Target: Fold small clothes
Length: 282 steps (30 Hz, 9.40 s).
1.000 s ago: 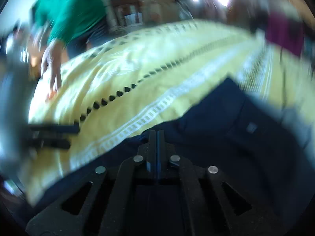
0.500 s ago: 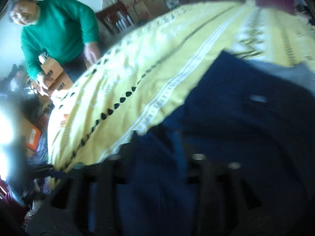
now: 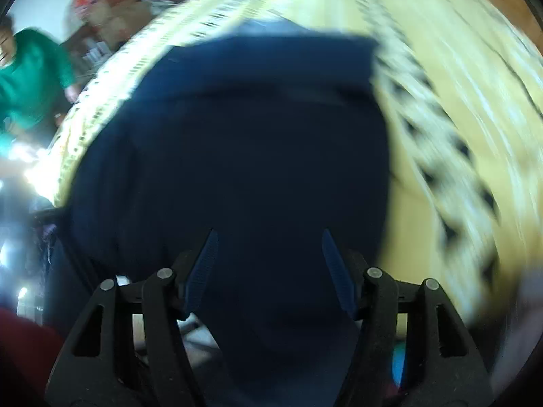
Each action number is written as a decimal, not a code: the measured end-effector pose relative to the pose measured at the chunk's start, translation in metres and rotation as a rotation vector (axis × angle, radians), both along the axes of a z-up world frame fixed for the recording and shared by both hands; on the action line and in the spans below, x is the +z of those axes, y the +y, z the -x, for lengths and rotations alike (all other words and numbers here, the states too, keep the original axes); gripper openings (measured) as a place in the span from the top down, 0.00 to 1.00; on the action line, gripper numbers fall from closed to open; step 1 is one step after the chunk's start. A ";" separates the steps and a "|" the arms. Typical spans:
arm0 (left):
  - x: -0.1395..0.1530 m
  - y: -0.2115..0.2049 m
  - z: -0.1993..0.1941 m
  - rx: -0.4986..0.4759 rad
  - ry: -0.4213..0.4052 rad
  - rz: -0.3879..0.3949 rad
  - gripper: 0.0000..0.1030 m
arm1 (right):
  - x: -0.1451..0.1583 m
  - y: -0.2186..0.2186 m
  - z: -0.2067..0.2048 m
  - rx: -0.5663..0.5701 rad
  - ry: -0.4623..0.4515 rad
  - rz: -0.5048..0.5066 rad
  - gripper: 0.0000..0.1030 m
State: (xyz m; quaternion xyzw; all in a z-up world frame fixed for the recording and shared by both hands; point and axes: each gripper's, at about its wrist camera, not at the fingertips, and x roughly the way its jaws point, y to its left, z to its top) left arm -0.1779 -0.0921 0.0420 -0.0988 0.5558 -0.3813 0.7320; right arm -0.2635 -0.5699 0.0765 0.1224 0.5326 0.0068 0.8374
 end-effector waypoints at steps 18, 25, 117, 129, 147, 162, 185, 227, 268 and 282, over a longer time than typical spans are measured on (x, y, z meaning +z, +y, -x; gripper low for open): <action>-0.022 -0.024 0.016 -0.020 0.071 -0.077 0.34 | -0.056 0.030 0.016 0.098 0.167 -0.056 0.37; -0.011 -0.017 0.010 0.040 0.078 -0.028 0.84 | -0.025 0.008 0.013 0.031 0.050 -0.204 0.93; -0.016 -0.227 -0.421 0.098 -0.256 -0.148 0.81 | -0.030 -0.195 -0.283 -0.119 -0.339 0.105 0.93; -0.026 -0.210 -0.433 0.170 -0.188 -0.203 0.77 | -0.060 -0.222 -0.307 -0.218 -0.233 0.174 0.99; 0.037 -0.076 -0.203 0.387 -0.110 -0.036 0.62 | -0.051 -0.124 -0.117 -0.327 -0.211 0.014 0.36; -0.024 -0.087 -0.211 0.662 -0.057 0.098 0.50 | -0.054 -0.095 -0.111 -0.324 -0.163 0.058 0.23; 0.015 -0.116 -0.219 0.525 -0.282 0.175 0.91 | 0.043 -0.023 -0.176 -0.201 -0.312 0.010 0.24; 0.089 -0.400 -0.119 -0.314 -0.532 0.196 0.87 | 0.009 -0.108 -0.292 -0.086 -0.285 -0.461 0.92; 0.023 -0.343 -0.089 -0.176 -0.423 -0.097 0.48 | -0.065 -0.165 -0.141 -0.210 -0.091 -0.592 0.93; -0.002 -0.375 -0.079 -0.254 -0.695 -0.445 0.55 | -0.073 -0.185 -0.094 -0.307 -0.128 -0.569 0.98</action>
